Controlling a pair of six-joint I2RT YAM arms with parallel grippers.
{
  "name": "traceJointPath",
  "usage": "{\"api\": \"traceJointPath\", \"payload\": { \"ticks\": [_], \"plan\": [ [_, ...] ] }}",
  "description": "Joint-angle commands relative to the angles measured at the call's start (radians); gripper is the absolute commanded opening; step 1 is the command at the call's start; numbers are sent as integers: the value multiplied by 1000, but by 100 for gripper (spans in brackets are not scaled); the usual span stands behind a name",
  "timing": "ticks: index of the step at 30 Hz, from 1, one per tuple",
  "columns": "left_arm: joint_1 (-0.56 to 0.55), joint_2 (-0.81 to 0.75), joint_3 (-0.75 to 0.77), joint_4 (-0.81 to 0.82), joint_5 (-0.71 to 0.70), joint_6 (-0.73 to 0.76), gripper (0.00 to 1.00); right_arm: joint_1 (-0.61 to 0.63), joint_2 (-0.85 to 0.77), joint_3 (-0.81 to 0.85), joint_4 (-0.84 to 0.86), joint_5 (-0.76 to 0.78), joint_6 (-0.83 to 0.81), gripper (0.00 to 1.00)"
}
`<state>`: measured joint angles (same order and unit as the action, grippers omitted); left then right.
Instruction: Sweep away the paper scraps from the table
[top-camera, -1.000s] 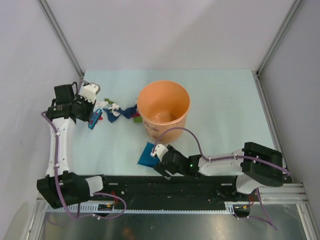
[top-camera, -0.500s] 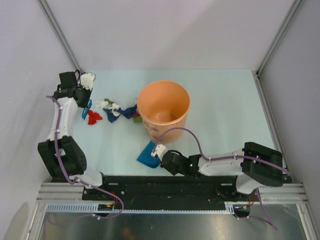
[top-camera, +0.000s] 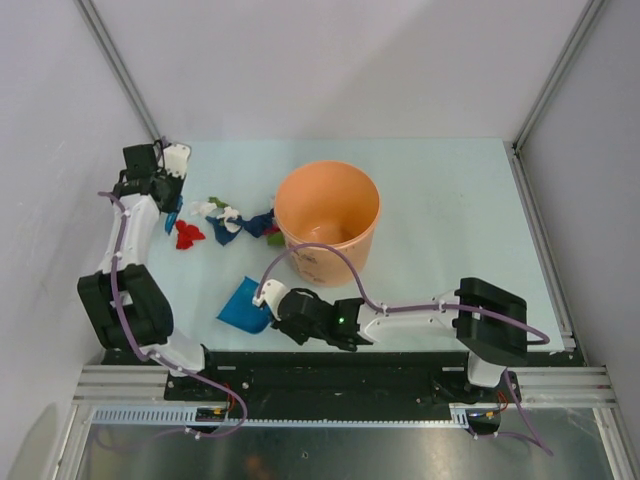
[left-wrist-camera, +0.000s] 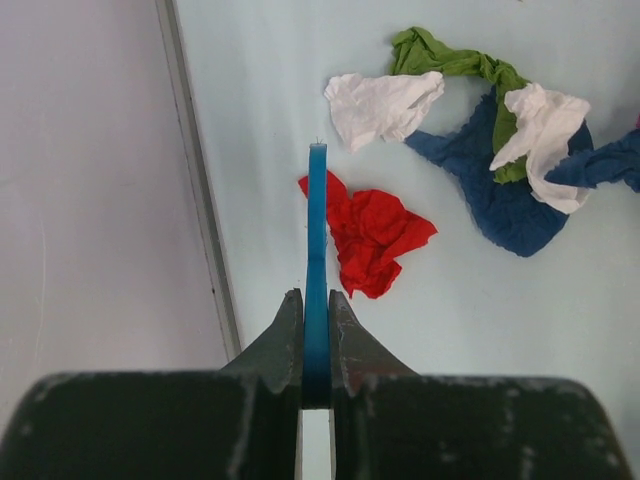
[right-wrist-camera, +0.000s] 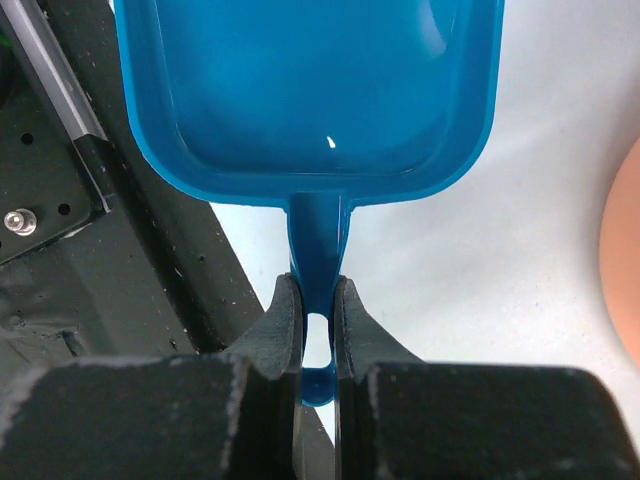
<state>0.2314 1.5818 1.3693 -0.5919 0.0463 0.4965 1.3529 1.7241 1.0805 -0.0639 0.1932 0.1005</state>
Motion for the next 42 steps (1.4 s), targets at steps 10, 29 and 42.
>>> {"api": "traceJointPath", "payload": {
  "ticks": [10, 29, 42],
  "plan": [
    [-89, -177, -98, 32, -172, -38, 0, -38, 5, 87, -116, -49, -13, 0],
    [-141, -89, -356, 327, -320, -124, 0, -58, 32, 134, -172, -58, 22, 0],
    [-141, -373, -607, 18, 73, 213, 0, -63, 54, 153, -194, -31, 21, 0]
  ]
}}
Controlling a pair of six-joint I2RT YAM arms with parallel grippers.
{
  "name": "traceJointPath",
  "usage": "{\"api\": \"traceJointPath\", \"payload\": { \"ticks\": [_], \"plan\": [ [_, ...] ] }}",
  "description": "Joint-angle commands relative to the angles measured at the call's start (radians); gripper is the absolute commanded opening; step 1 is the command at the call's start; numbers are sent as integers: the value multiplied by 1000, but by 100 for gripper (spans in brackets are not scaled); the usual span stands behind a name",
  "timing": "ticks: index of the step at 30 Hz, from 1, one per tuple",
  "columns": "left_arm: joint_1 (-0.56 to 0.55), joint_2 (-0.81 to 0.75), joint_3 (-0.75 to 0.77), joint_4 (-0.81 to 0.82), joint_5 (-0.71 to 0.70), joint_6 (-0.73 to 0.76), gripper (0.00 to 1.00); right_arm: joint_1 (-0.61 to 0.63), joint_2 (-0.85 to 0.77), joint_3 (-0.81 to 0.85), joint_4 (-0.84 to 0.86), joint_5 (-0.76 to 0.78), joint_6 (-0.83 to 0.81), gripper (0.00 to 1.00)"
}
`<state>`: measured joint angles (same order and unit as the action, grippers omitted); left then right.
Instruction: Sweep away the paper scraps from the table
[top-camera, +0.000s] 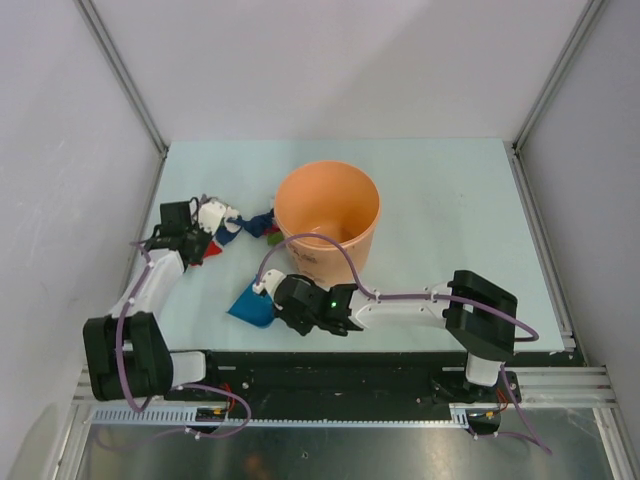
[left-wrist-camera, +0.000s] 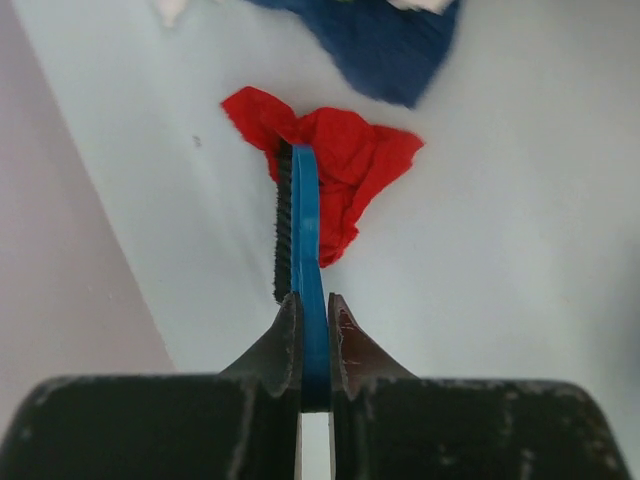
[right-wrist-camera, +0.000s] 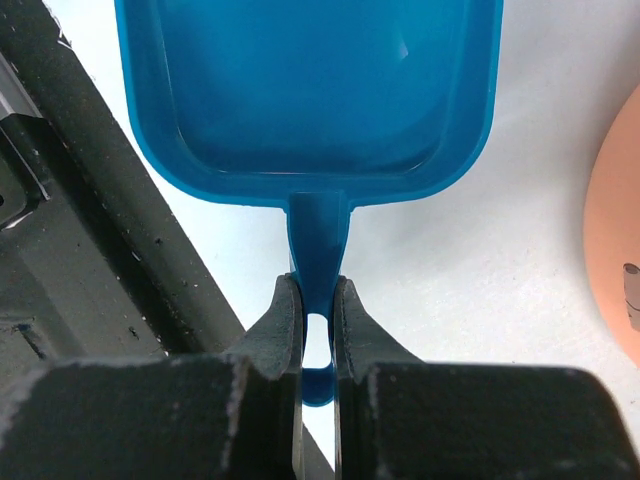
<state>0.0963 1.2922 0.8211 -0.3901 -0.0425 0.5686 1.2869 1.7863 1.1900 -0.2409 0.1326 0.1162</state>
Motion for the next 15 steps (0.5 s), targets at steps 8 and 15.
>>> {"api": "traceJointPath", "payload": {
  "ticks": [8, 15],
  "plan": [
    [-6, -318, -16, -541, 360, 212, 0, 15, 12, 45, -57, 61, 17, 0],
    [-4, -346, 144, -632, 395, 117, 0, 11, 12, 60, -116, 21, 14, 0]
  ]
}}
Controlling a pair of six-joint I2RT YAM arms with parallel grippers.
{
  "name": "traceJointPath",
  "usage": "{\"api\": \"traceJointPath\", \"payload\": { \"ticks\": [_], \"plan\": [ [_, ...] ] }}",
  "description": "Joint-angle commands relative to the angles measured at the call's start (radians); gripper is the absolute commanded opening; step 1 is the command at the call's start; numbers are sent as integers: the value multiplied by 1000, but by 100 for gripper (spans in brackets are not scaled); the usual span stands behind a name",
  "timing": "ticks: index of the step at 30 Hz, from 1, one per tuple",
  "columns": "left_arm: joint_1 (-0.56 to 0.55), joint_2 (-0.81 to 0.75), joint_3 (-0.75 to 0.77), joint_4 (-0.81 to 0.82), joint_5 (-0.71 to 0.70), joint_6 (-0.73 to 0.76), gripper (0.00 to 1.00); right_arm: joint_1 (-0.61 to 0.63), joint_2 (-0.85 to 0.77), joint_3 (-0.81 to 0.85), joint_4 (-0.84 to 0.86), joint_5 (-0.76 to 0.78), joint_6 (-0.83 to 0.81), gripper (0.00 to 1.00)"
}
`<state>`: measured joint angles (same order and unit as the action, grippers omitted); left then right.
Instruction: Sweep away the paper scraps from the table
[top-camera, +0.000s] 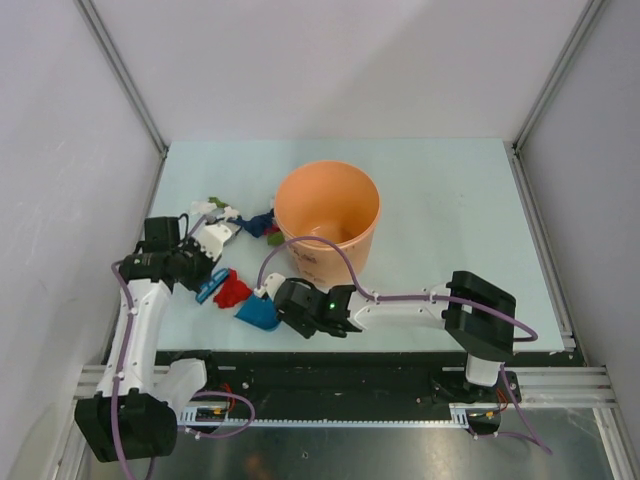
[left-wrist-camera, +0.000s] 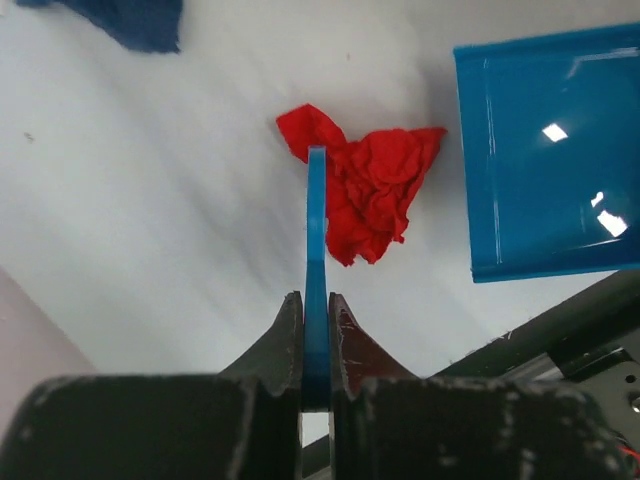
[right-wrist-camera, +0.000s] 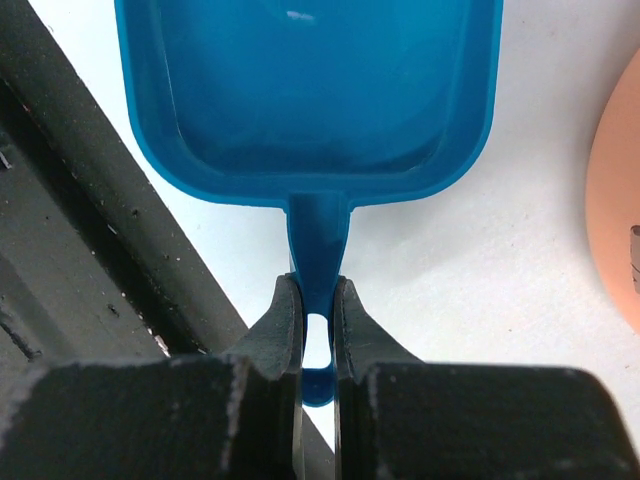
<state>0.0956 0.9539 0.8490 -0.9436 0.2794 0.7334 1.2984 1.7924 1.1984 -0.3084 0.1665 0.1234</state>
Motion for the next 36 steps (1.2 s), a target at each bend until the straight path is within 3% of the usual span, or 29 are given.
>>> {"api": "traceJointPath", "payload": {
  "ticks": [1, 9, 14, 25, 29, 36],
  "plan": [
    [-4, -1, 127, -80, 60, -55, 0, -1, 1, 56, -93, -12, 5, 0],
    [-2, 69, 150, -29, -86, -106, 0, 27, -51, 66, -274, -33, 12, 0],
    [-2, 146, 104, 97, -213, -152, 0, 19, 53, 131, -311, 4, 2, 0],
    [-73, 157, 21, 16, 62, -121, 0, -14, 274, 435, -390, 16, -93, 0],
    [-117, 105, 64, -76, 216, -98, 0, -17, 305, 463, -359, -1, -113, 0],
    [-140, 37, 111, -119, 204, -101, 0, -24, 234, 391, -198, -10, -100, 0]
  ]
}}
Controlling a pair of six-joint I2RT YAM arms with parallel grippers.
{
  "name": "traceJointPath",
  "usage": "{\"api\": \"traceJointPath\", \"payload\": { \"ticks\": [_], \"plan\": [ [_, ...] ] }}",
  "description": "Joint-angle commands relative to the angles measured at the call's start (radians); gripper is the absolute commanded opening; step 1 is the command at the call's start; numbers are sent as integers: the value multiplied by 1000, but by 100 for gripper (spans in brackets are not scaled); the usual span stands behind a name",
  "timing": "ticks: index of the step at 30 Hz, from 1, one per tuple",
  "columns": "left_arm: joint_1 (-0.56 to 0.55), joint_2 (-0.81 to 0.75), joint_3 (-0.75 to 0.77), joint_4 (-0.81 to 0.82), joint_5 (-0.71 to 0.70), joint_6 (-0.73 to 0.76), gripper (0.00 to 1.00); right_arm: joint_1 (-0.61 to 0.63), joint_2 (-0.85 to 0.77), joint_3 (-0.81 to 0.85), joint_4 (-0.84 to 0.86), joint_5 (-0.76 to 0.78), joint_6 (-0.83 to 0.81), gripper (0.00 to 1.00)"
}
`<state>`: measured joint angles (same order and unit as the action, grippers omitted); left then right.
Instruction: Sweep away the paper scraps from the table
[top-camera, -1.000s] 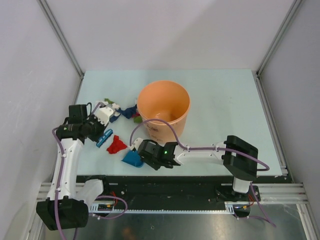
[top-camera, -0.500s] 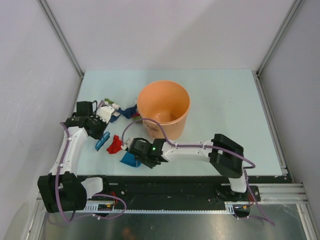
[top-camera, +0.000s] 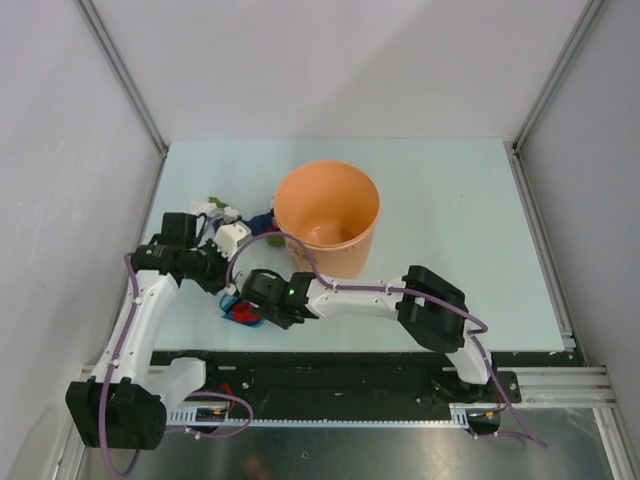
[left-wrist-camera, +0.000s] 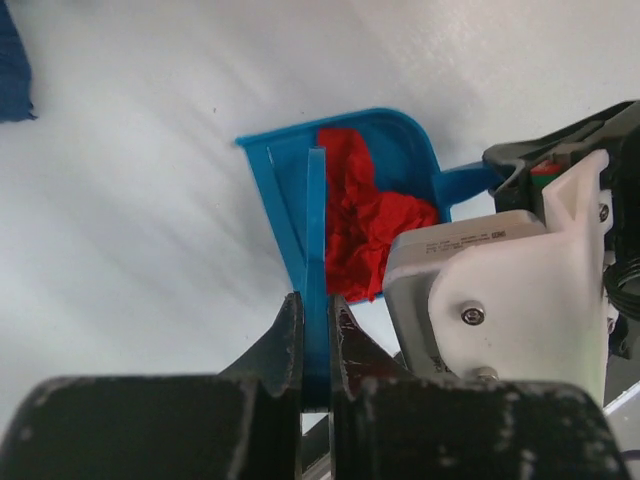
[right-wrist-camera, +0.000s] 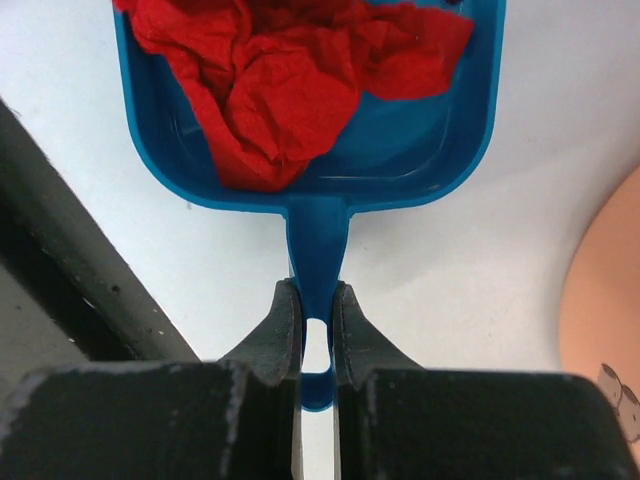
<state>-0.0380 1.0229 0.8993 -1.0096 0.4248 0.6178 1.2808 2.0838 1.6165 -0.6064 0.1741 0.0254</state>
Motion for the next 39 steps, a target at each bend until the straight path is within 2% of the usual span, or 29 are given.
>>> {"api": "traceJointPath", "payload": {
  "ticks": [1, 4, 7, 12, 16, 18, 27, 33, 36, 39],
  "plan": [
    [-7, -27, 76, -53, 11, 10, 0, -6, -91, -46, 117, -30, -5, 0],
    [-2, -9, 125, -43, -64, -15, 0, 2, -148, -128, 177, -117, -22, 0],
    [0, -12, 191, -40, -63, -38, 0, 15, -203, -174, 188, -115, -48, 0],
    [0, -37, 269, -40, -63, -52, 0, 41, -261, -178, 126, -94, -90, 0],
    [19, -9, 315, -18, -158, -55, 0, 78, -329, -172, 74, -123, -145, 0],
    [67, 12, 325, 2, -170, -53, 0, 100, -373, -153, 13, -128, -157, 0],
    [139, 59, 303, 83, -215, -46, 0, 106, -453, 106, -320, -68, -153, 0],
    [144, 45, 268, 92, -239, -23, 0, 40, -446, 308, -483, -58, -72, 0],
    [144, 31, 241, 94, -244, -9, 0, 6, -449, 374, -542, 11, -65, 0],
    [144, 14, 218, 94, -236, 2, 0, -53, -439, 468, -604, 146, -74, 0]
  ]
}}
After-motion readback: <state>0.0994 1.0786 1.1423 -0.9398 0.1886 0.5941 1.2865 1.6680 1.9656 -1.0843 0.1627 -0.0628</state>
